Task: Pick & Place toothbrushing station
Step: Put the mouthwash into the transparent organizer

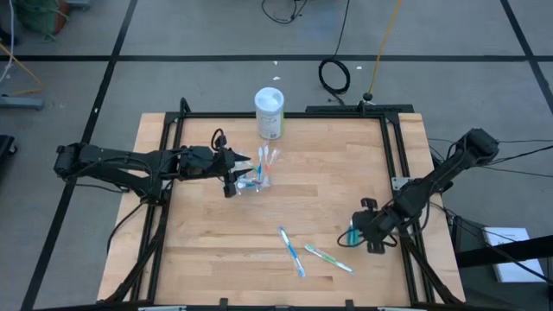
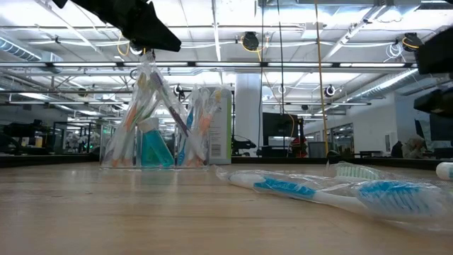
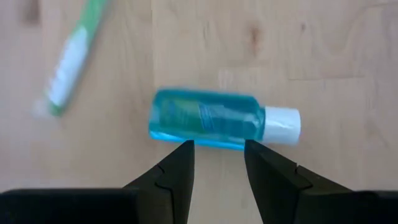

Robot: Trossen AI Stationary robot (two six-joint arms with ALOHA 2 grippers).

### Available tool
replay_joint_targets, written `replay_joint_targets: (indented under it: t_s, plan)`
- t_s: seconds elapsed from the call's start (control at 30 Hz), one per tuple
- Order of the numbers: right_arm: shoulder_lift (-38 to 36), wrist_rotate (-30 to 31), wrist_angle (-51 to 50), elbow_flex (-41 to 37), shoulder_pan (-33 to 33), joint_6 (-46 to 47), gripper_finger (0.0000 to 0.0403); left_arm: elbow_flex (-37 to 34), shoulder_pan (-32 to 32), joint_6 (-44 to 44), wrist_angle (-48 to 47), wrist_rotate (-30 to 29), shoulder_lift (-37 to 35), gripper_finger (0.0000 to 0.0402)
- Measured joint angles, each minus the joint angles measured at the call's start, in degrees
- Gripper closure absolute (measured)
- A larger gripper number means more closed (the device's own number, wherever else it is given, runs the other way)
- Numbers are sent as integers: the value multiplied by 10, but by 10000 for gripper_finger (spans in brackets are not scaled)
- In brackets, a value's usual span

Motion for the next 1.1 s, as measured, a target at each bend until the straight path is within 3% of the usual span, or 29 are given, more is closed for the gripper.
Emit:
replay_joint_targets:
  t_s: [0.1,0.27,0.63,0.8,1.1]
  plan:
    - [-14,1,-10,16,-8,76,271,0,0,-3,0,0,0,240]
    - [-25,3,5,18,-28,322,271,0,0,-5,-1,0,0,240]
    - [-25,-1,21,-32,-41,562,261,0,0,2,-2,0,0,240]
    - [-25,2,22,-48,-47,611,231,0,0,3,-2,0,0,240]
    - [-25,32,41,-53,-86,549,190,0,0,5,-2,0,0,240]
